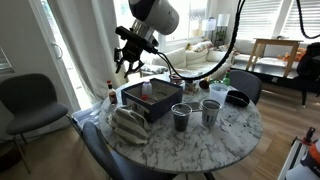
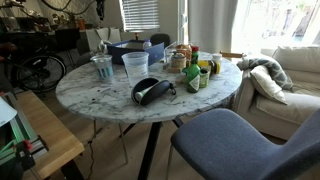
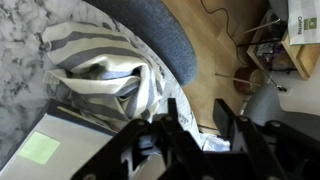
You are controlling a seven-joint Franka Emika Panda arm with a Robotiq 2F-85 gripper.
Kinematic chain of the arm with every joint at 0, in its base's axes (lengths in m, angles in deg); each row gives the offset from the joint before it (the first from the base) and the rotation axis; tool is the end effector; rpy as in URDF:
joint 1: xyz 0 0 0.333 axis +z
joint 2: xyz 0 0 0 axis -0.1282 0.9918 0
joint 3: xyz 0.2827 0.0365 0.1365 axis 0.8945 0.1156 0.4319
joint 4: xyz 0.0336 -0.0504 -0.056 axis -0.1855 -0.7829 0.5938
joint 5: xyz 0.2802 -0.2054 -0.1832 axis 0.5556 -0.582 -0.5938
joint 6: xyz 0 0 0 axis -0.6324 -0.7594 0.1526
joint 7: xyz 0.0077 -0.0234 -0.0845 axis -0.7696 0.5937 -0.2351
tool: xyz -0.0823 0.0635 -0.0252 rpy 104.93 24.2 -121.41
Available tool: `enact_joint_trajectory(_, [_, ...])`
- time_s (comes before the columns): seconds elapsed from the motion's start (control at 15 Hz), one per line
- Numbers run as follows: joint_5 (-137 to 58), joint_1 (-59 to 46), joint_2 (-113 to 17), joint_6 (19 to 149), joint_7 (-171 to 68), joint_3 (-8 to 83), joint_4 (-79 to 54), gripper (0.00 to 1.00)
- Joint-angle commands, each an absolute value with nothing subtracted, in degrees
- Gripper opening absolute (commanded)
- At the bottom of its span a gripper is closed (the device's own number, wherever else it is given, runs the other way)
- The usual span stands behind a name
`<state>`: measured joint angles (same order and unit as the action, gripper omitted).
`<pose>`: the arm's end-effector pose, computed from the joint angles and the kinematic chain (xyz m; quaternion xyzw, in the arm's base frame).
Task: Pick up the striped towel and put it on the left side of the table next to the blue box
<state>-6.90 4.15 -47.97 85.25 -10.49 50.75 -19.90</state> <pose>0.6252 0.2363 0.4489 -0.8916 0.3548 -0.0105 0.2812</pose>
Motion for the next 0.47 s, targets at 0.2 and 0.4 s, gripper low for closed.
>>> enact_joint_trajectory(0.2, [-4.56, 2.44, -51.36, 83.35, -11.57, 50.9, -18.13, 0.98])
enact_joint_trajectory(0.4, [-3.42, 2.9, -50.9, 83.77, -11.56, 50.57, -16.89, 0.95])
